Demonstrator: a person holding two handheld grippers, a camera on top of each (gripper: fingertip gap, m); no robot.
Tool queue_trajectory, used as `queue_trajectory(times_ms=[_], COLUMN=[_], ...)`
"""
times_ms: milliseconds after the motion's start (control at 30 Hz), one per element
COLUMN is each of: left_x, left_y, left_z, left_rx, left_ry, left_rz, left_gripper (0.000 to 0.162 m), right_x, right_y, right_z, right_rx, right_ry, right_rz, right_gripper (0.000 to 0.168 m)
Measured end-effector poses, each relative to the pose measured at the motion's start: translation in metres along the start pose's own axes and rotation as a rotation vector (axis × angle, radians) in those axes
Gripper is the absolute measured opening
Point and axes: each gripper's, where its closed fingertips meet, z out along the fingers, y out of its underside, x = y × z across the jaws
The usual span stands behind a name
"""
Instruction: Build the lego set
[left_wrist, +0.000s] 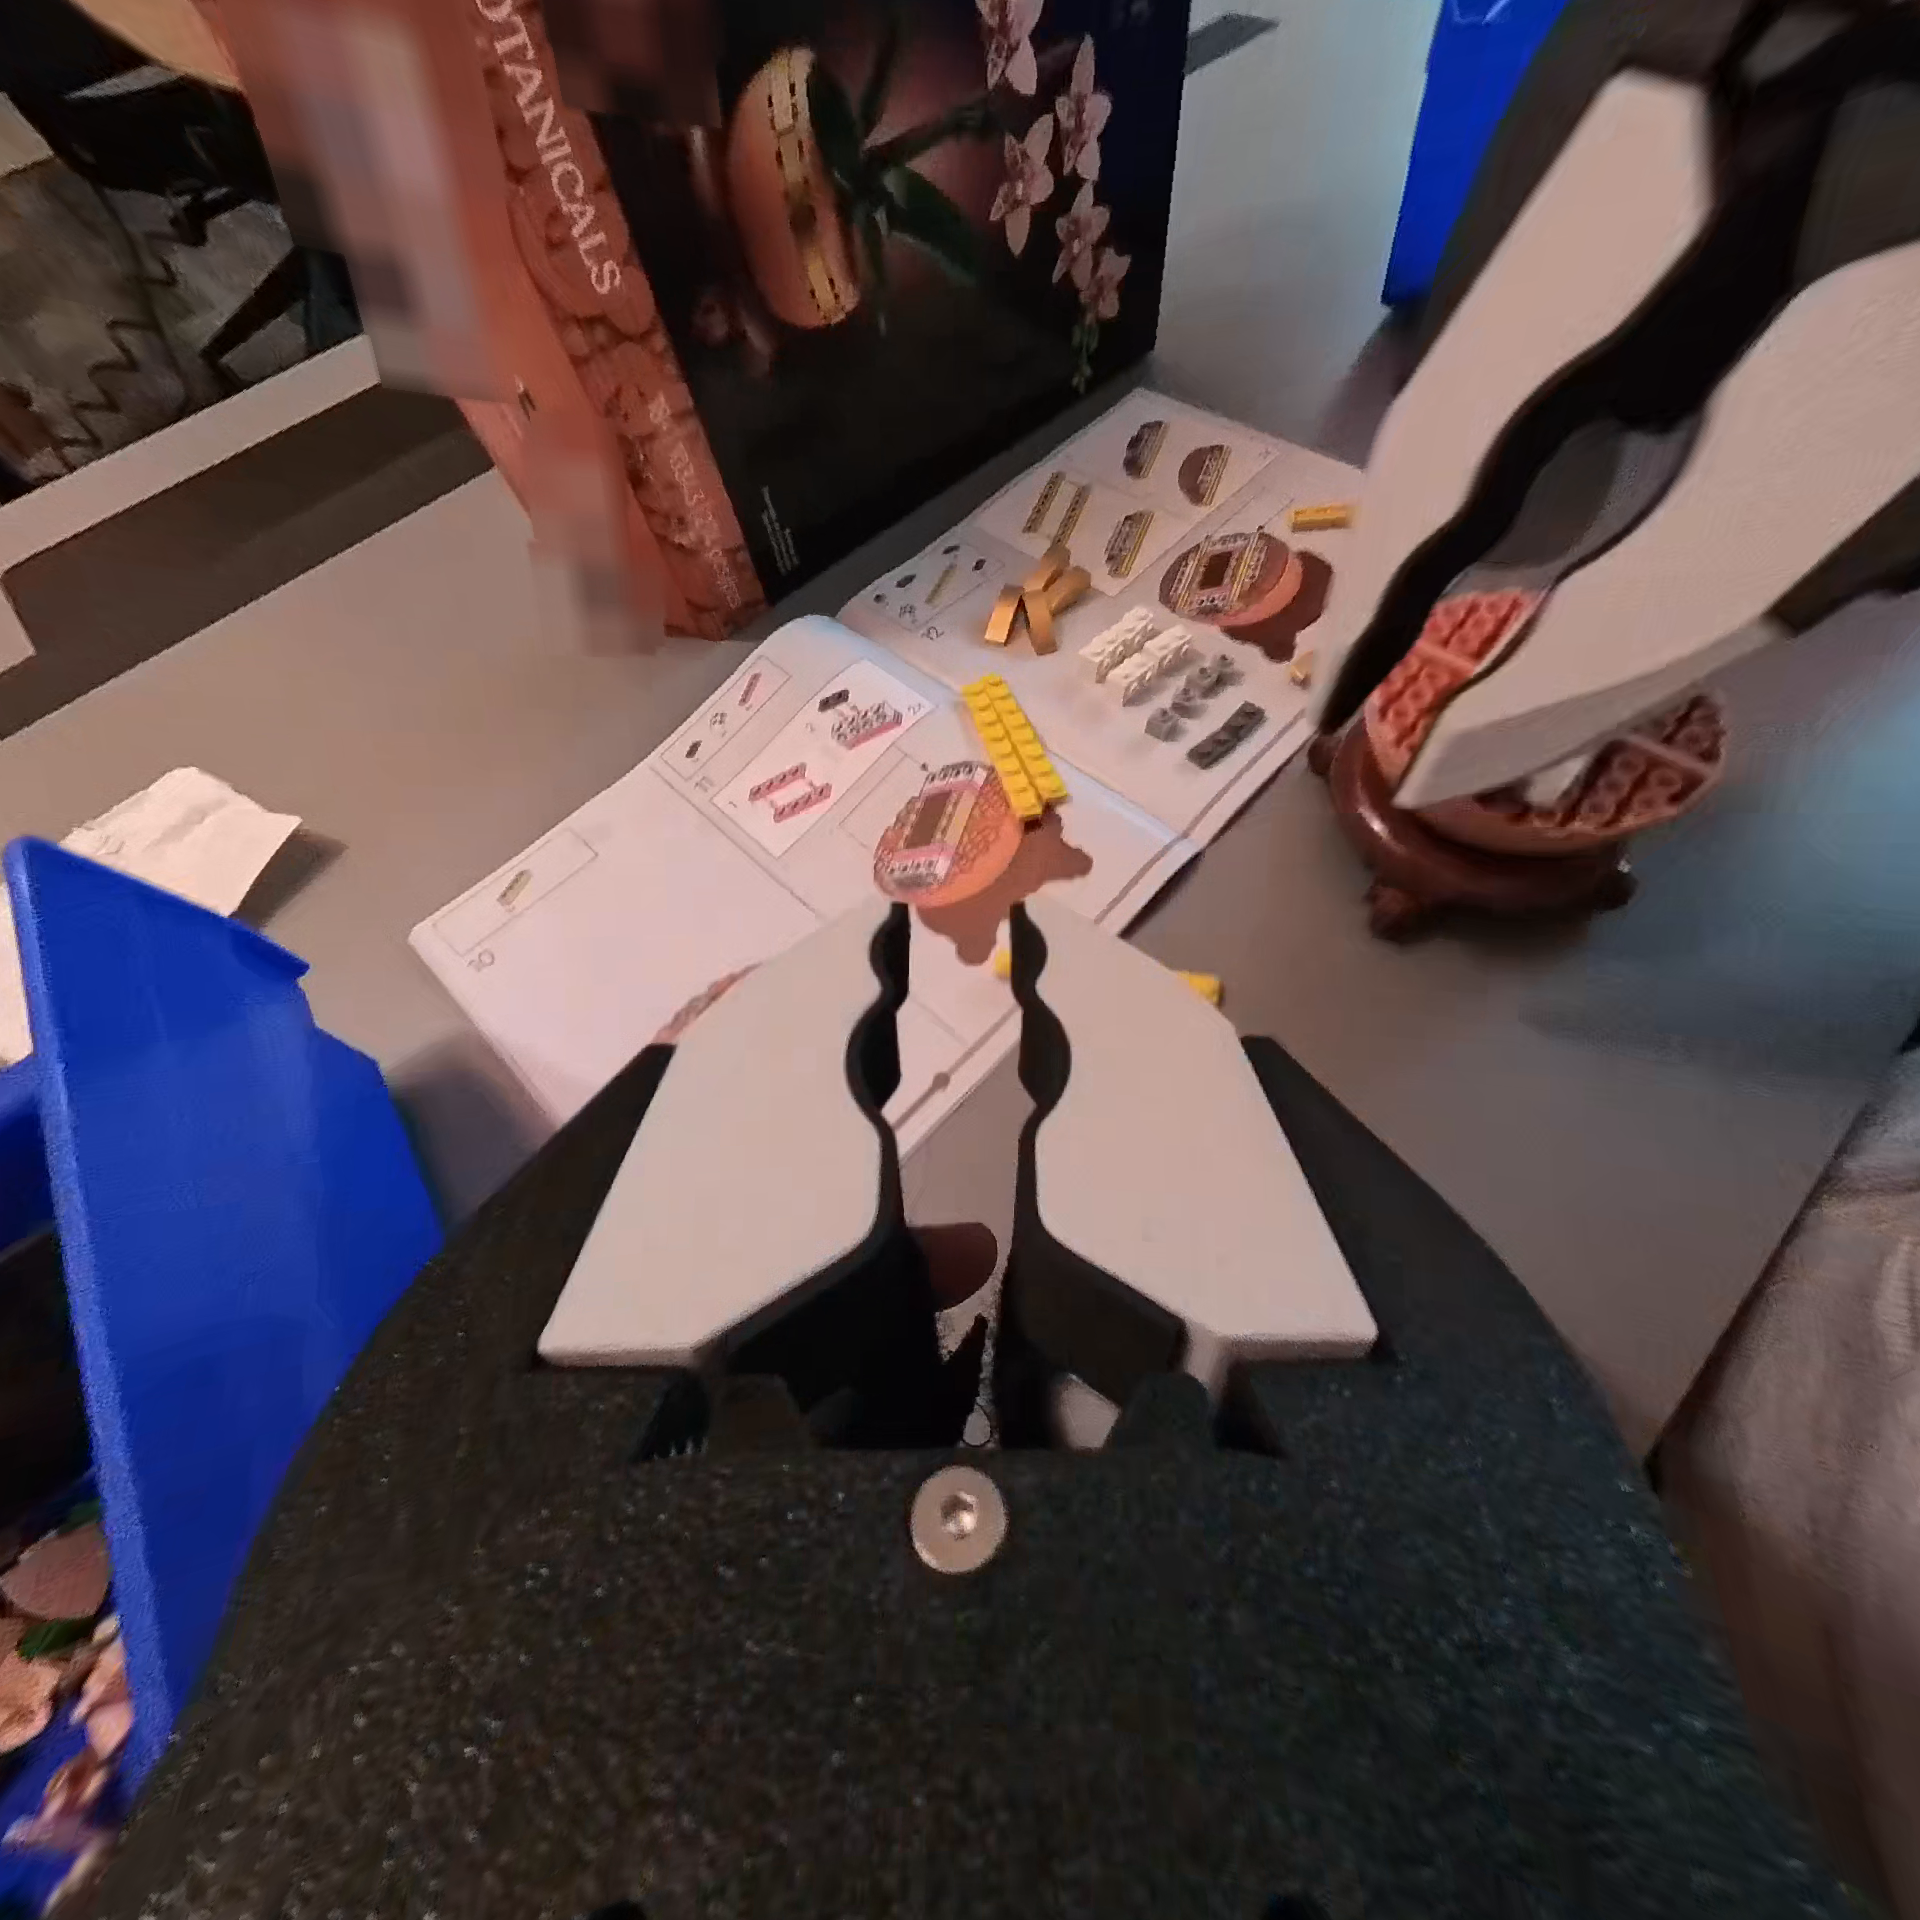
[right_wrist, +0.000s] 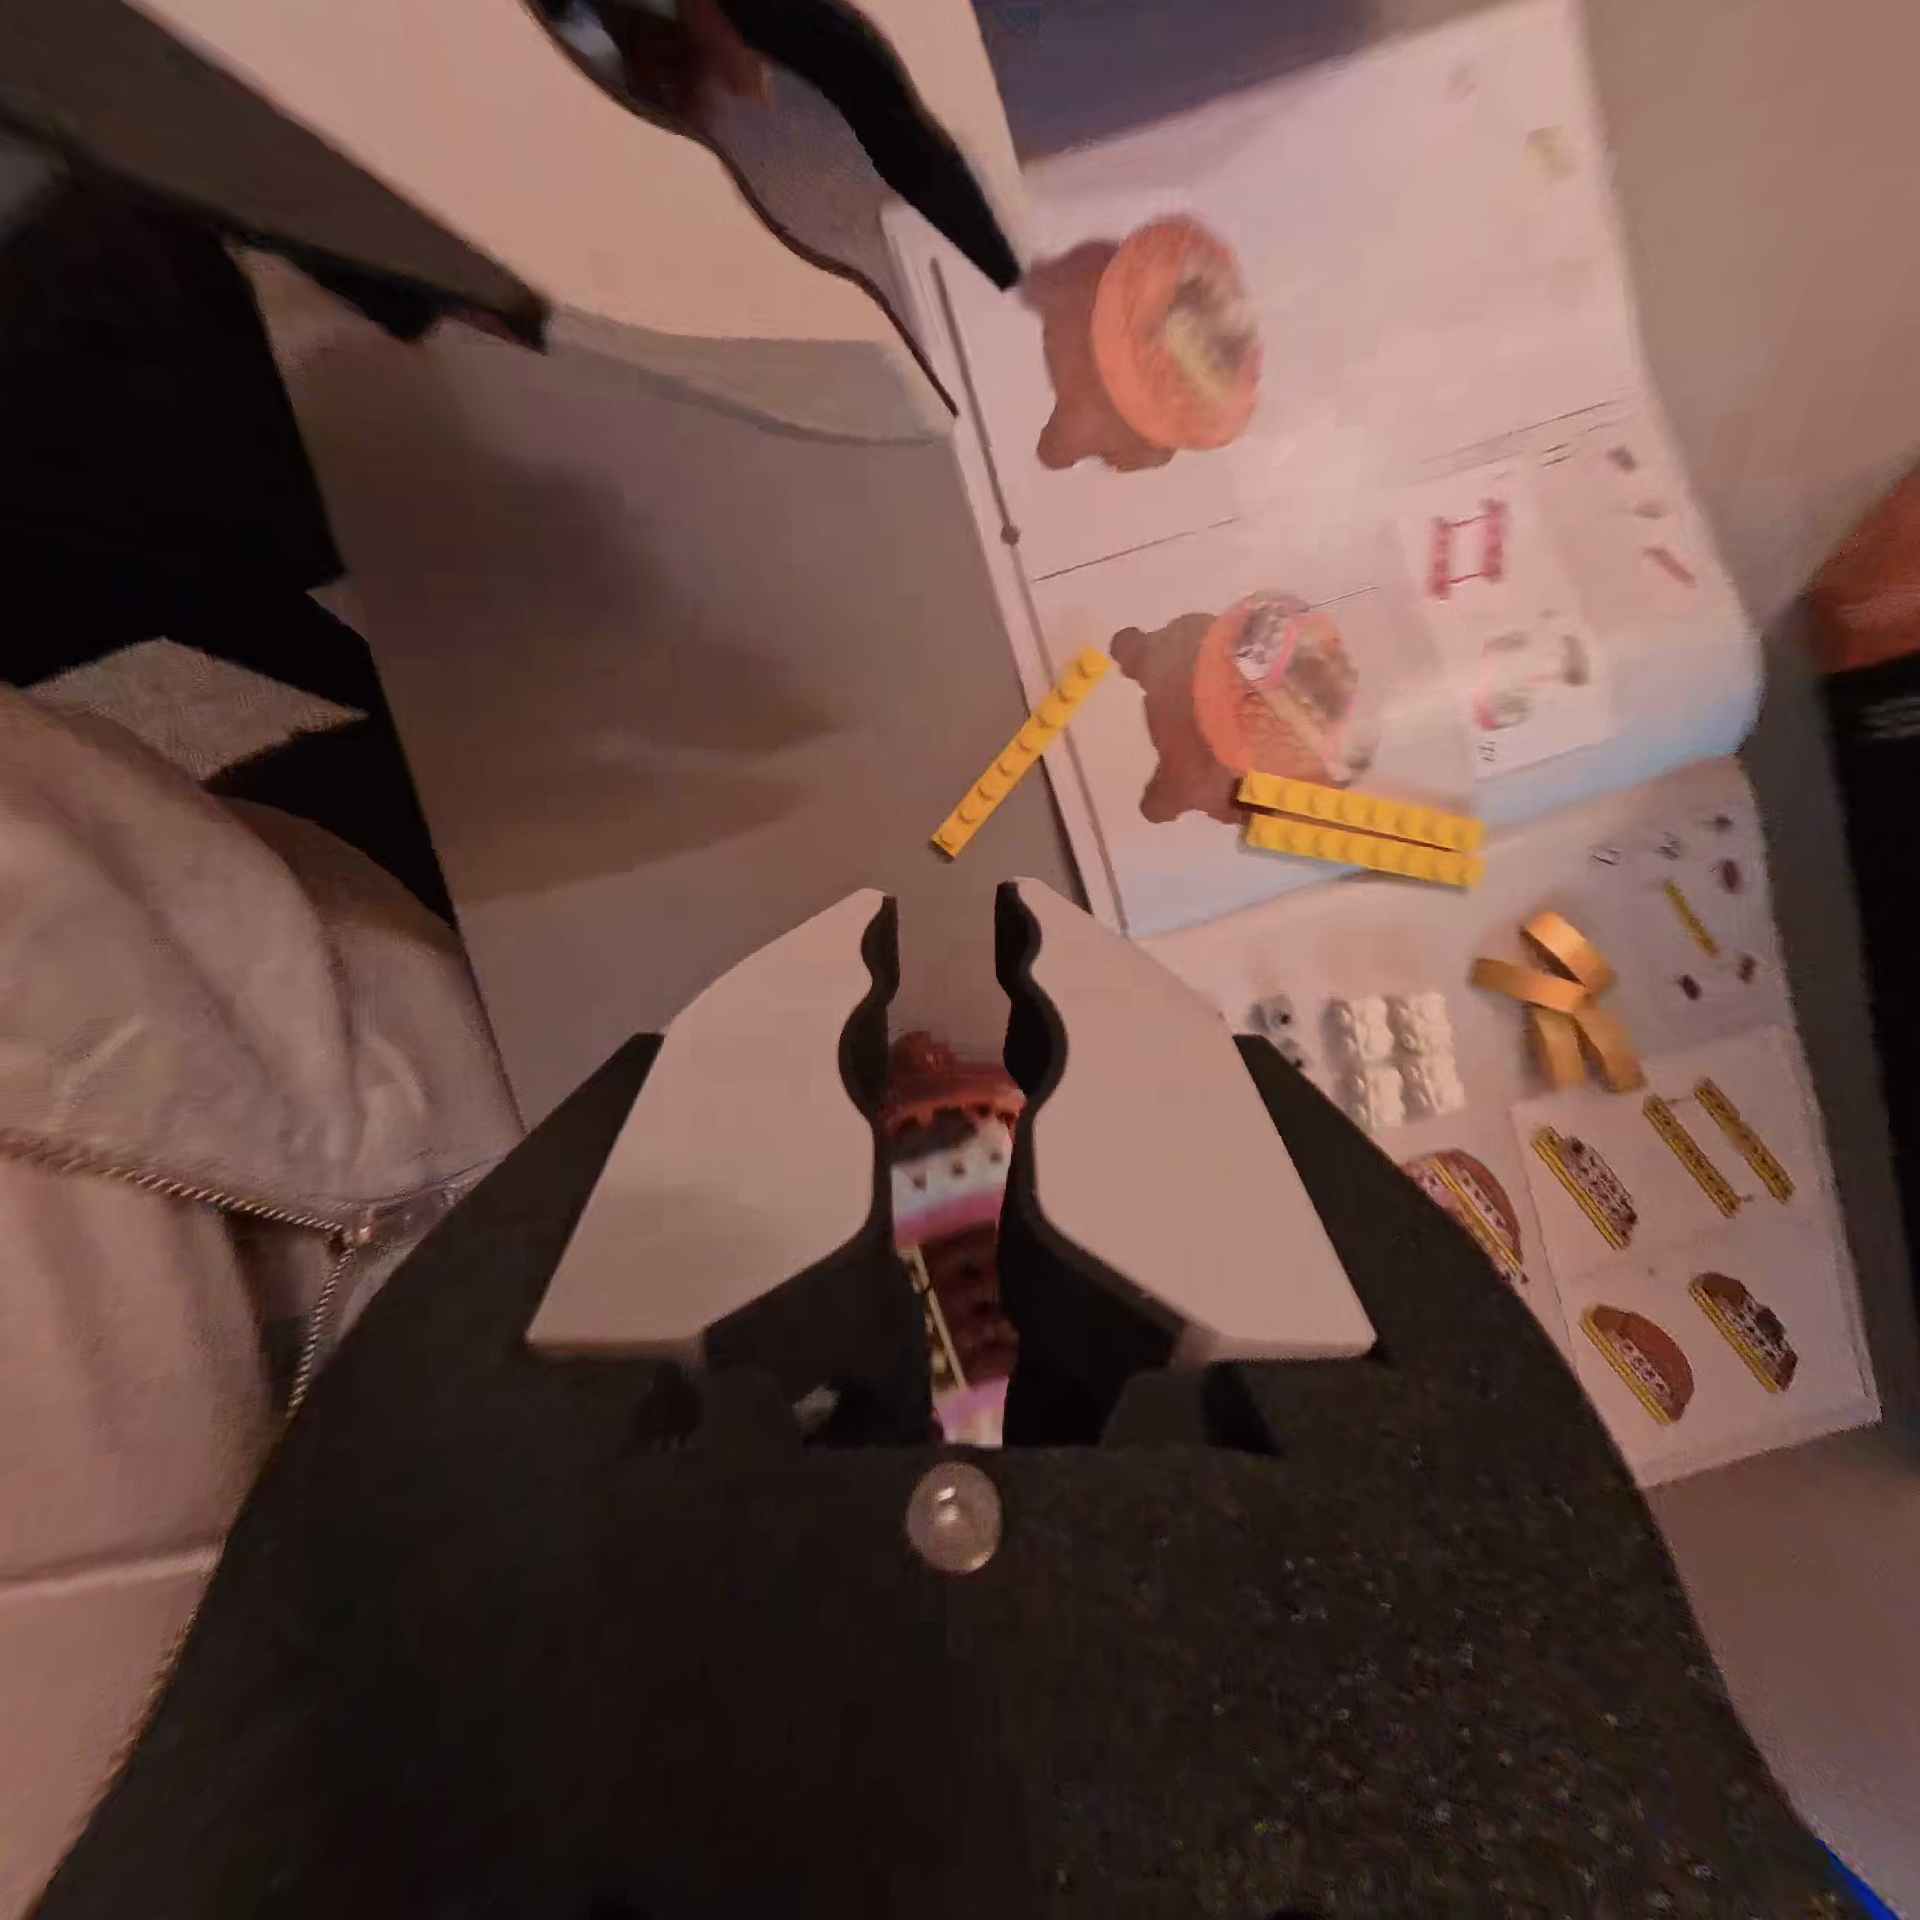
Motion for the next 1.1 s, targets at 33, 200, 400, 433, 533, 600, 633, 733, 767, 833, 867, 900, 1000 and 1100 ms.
queue_trajectory(times_ms=[33,200,400,433,533,600,633,733,767,833,867,900,1000,1100], left_x=[0.000,0.007,0.010,0.012,0.017,0.019,0.020,0.023,0.024,0.027,0.030,0.033,0.054,0.078], left_y=[0.005,0.016,0.010,0.009,0.011,0.015,0.016,0.012,0.008,-0.004,-0.013,-0.023,-0.052,-0.069], left_z=[-0.002,-0.014,-0.024,-0.023,-0.020,-0.017,-0.017,-0.019,-0.021,-0.025,-0.027,-0.029,-0.037,-0.038], left_rx=[-0.017,-0.009,0.094,0.099,0.083,0.068,0.068,0.099,0.123,0.193,0.241,0.294,0.426,0.475], left_ry=[-0.008,0.022,0.074,0.082,0.089,0.091,0.099,0.133,0.150,0.202,0.240,0.286,0.437,0.503], left_rz=[0.012,0.027,-0.027,-0.025,0.003,0.003,-0.006,-0.049,-0.070,-0.129,-0.161,-0.186,-0.174,-0.044], left_gripper=[0.018,0.020,0.020,0.020,0.020,0.022,0.023,0.029,0.031,0.036,0.037,0.038,0.037,0.036], right_x=[-0.002,0.001,0.010,0.009,0.012,0.010,0.010,0.013,0.014,0.016,0.014,0.010,0.000,-0.006], right_y=[-0.003,-0.005,0.014,0.016,0.015,0.015,0.012,-0.009,-0.017,-0.031,-0.036,-0.039,-0.035,-0.020], right_z=[0.011,0.053,0.071,0.073,0.076,0.074,0.069,0.032,0.016,-0.017,-0.031,-0.045,-0.070,-0.076], right_rx=[-0.060,-0.283,-0.415,-0.422,-0.410,-0.398,-0.367,-0.193,-0.125,0.006,0.064,0.114,0.123,0.037], right_ry=[-0.020,-0.028,0.033,0.025,0.017,-0.012,-0.022,-0.070,-0.094,-0.130,-0.149,-0.175,-0.251,-0.287], right_rz=[0.002,0.009,0.050,0.050,0.024,-0.022,-0.035,-0.082,-0.116,-0.247,-0.342,-0.425,-0.545,-0.608], right_gripper=[0.017,0.021,0.024,0.022,0.007,0.007,0.007,0.007,0.007,0.007,0.007,0.007,0.007,0.007])
